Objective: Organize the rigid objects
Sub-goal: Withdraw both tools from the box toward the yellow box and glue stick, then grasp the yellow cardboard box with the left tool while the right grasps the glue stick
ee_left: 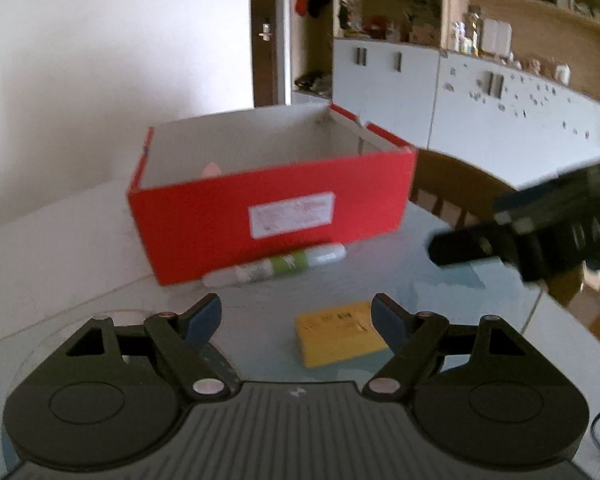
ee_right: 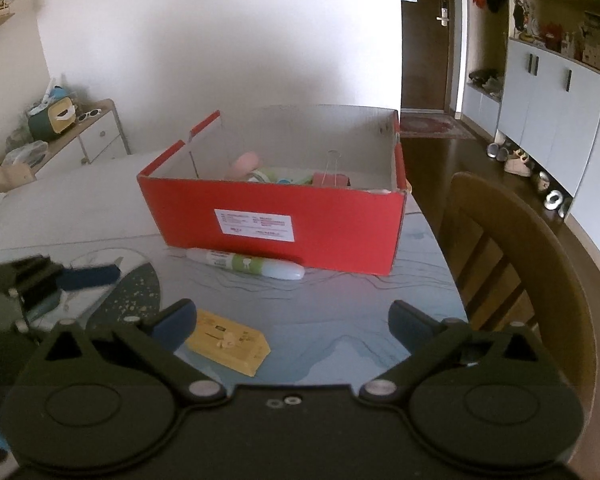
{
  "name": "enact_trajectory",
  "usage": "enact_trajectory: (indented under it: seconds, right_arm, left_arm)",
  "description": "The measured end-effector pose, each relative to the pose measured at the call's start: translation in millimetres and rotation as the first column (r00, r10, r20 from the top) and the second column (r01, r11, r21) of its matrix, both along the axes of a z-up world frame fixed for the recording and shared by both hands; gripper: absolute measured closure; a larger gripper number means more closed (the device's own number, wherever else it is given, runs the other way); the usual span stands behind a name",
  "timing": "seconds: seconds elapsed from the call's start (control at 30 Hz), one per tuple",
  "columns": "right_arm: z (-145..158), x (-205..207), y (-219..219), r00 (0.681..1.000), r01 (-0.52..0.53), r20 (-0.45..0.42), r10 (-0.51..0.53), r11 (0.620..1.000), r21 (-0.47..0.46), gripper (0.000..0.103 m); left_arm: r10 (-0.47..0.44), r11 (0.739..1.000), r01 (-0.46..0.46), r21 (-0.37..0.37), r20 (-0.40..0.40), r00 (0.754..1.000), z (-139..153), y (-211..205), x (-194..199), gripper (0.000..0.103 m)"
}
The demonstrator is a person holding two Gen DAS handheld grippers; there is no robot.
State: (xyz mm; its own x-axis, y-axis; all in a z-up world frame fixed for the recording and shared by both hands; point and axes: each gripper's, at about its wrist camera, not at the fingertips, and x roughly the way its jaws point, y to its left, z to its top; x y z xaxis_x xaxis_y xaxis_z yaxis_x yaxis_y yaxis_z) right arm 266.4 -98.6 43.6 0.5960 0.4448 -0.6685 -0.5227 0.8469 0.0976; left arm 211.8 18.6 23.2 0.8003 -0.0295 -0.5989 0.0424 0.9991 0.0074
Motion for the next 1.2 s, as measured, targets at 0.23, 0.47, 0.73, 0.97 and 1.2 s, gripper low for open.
enact_trajectory:
  seconds: [0.23,0.47,0.73,0.97,1.2]
  right_arm:
    - [-3.1,3.7,3.4,1.000,-0.009,-0.006,0.009,1.000,-0.005,0.001]
    - [-5.8,13.1,5.5,1.000,-0.009,-0.012,0.009,1.000,-0.014,0.001]
    - [-13.7,32.2,16.4,0.999,-0.012,-0.038,0.011,1.000,-0.021,0.001]
    - [-26.1,61.3,32.0,0.995,-0.020,-0.096,0.020,1.000,-0.008,0.001]
    - [-47.0,85.2,47.8,0.986,-0.042,-0.165,0.041,0.999,-0.002,0.002]
  left_arm:
    - [-0.010,1.000,0.011,0.023,-0.048,0.999,-23.6,-29.1,8.6,0.021]
    - [0.004,0.999,0.001,0.044,-0.097,0.995,-44.9,-44.9,22.5,0.021]
    - [0.044,0.999,-0.043,0.012,-0.117,0.992,-53.7,-46.2,38.4,0.021]
    - [0.064,0.998,-0.064,0.000,-0.099,0.993,-58.7,-45.9,42.0,0.021]
    - [0.071,0.997,-0.070,0.024,-0.065,0.995,-63.1,-49.1,43.0,0.021]
